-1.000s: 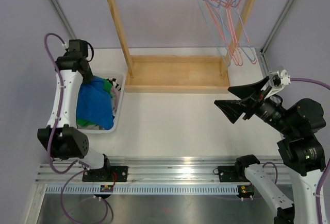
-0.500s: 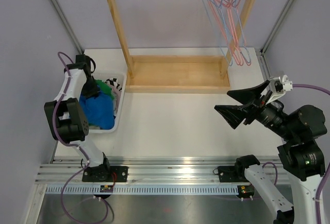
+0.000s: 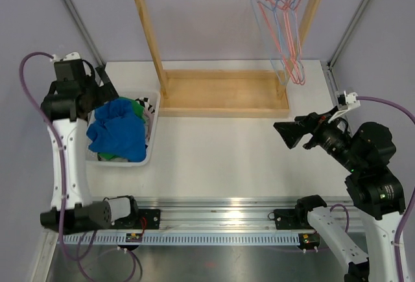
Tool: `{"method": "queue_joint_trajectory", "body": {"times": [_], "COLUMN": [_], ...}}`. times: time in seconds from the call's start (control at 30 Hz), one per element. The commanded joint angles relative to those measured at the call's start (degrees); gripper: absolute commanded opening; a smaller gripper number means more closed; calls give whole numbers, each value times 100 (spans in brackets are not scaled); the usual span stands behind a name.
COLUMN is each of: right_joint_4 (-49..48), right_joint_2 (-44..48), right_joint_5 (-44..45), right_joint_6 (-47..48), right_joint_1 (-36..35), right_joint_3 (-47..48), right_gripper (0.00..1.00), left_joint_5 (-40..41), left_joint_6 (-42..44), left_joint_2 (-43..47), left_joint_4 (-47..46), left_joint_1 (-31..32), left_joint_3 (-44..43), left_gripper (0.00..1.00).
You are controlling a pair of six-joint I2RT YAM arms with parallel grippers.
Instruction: Remove the tank top from the hanger
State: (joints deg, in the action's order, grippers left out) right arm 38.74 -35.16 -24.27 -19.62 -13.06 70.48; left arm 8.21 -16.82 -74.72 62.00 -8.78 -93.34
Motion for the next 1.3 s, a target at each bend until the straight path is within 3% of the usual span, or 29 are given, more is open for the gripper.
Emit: {"method": "queue_joint_trajectory", "body": {"times": [0.0, 0.13, 0.33, 0.6, 1.03, 1.27], "right_joint_4": [748, 1232, 1935, 2199, 1900, 1777], "right_joint_2": [-202, -141, 17, 412, 879, 774], "right_joint_5": [1441, 2310, 3278, 3754, 3675, 3587], "right_joint_6": [150, 423, 827, 916, 916, 863], "right_joint_1": [14, 23, 23, 14, 23, 14], "right_joint_3": [142, 159, 405, 283, -271, -298], "right_gripper": [99, 100, 99, 99, 99, 99], "left_joint_5": [-327, -399, 760, 551, -47, 111], "left_joint_6": [240, 355, 557, 575, 724, 636], "left_joint_2": [1018, 2475, 3893, 5352, 6022, 5916], "left_joint_4": [60, -126, -162, -21, -460, -557], "left_joint_1": [279, 815, 1816, 2055, 2055, 2055], "left_joint_3": [-19, 648, 1546, 2478, 3199, 3340], "left_gripper": [99, 99, 99, 99, 99, 99]}}
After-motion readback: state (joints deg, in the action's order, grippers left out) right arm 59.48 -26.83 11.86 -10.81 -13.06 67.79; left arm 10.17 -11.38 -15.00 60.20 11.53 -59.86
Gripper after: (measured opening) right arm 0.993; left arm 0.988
